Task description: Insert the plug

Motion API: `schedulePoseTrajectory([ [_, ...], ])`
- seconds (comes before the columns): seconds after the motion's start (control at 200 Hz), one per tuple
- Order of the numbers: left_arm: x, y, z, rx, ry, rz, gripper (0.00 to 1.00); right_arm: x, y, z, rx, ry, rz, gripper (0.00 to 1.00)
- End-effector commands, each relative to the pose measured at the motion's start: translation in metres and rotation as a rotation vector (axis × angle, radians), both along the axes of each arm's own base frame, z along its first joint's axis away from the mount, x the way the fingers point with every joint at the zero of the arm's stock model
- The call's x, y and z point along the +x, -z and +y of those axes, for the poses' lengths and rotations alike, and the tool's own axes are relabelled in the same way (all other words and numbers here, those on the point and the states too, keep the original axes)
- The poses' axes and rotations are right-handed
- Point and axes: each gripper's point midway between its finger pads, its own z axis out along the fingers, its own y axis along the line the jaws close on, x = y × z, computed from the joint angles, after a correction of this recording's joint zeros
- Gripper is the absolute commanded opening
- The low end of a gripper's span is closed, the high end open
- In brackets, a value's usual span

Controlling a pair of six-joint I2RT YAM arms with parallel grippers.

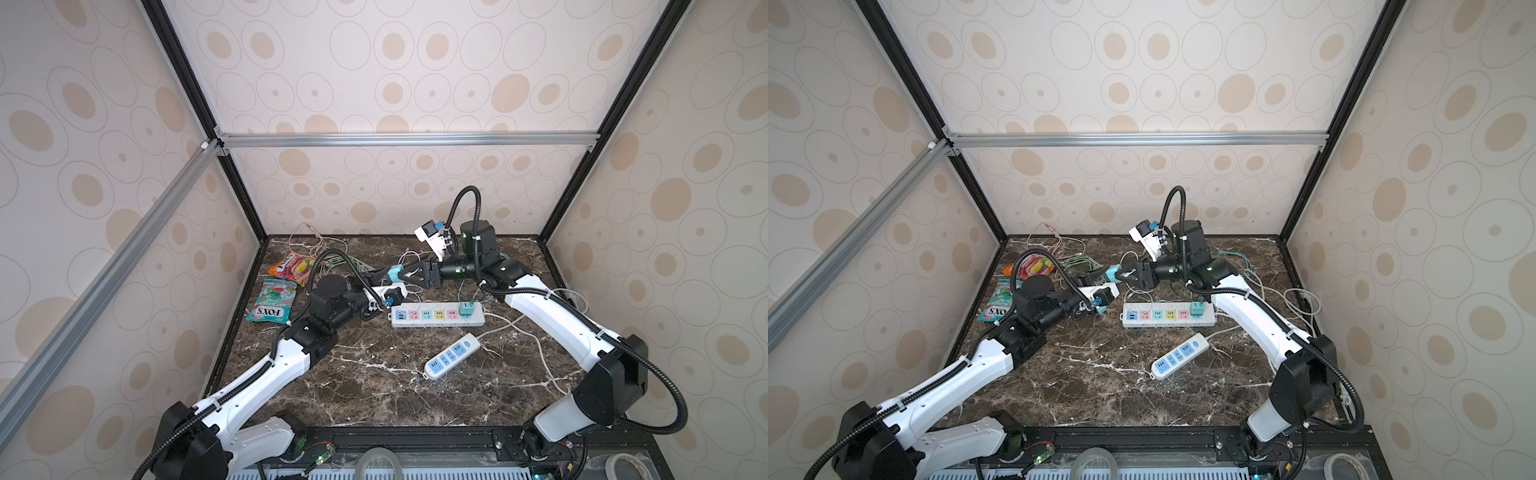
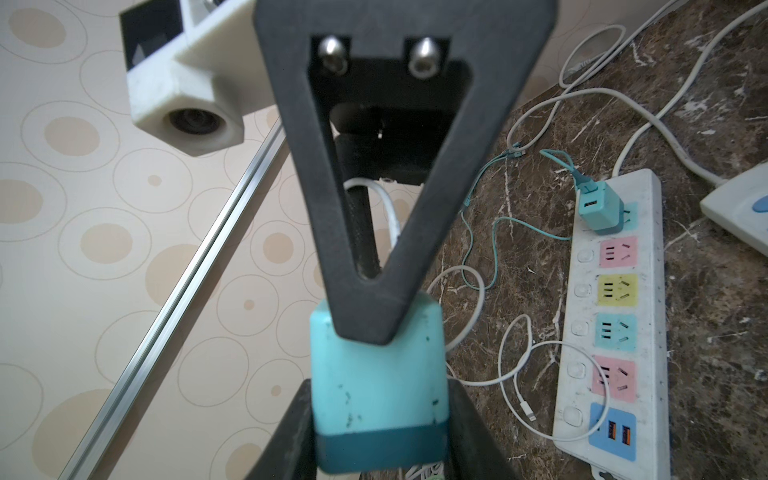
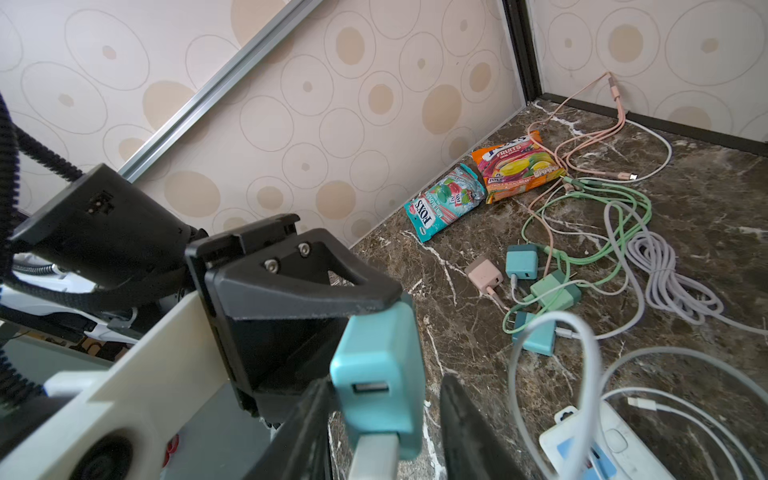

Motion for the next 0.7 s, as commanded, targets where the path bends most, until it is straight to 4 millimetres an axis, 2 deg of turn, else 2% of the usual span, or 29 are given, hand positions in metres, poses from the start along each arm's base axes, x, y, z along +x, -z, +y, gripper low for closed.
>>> schedulePoseTrajectory([
  [0.0, -0.004, -0.020, -0.003, 0.006, 0.021, -0.059, 0.00, -0.004, -0.011, 0.003, -0.009, -0.022, -0.060, 0.40],
  [0.12, -0.004, -0.016, -0.005, 0.009, 0.024, -0.030, 0.00, -0.008, -0.008, 0.004, -0.025, -0.035, -0.062, 0.38],
  [0.255, -0.003, -0.018, -0.006, 0.007, 0.029, -0.026, 0.00, -0.009, -0.001, 0.007, -0.049, -0.048, -0.039, 0.45],
  [0.4, -0.003, -0.017, -0.009, 0.002, 0.041, -0.019, 0.00, -0.010, 0.003, 0.011, -0.066, -0.059, -0.029, 0.47],
  [0.575, -0.003, -0.019, -0.012, -0.022, 0.051, -0.012, 0.00, -0.011, 0.003, 0.012, -0.076, -0.071, -0.037, 0.38],
  [0.695, -0.003, -0.019, -0.013, -0.032, 0.052, 0.002, 0.01, -0.016, 0.000, 0.008, -0.086, -0.090, -0.085, 0.16],
])
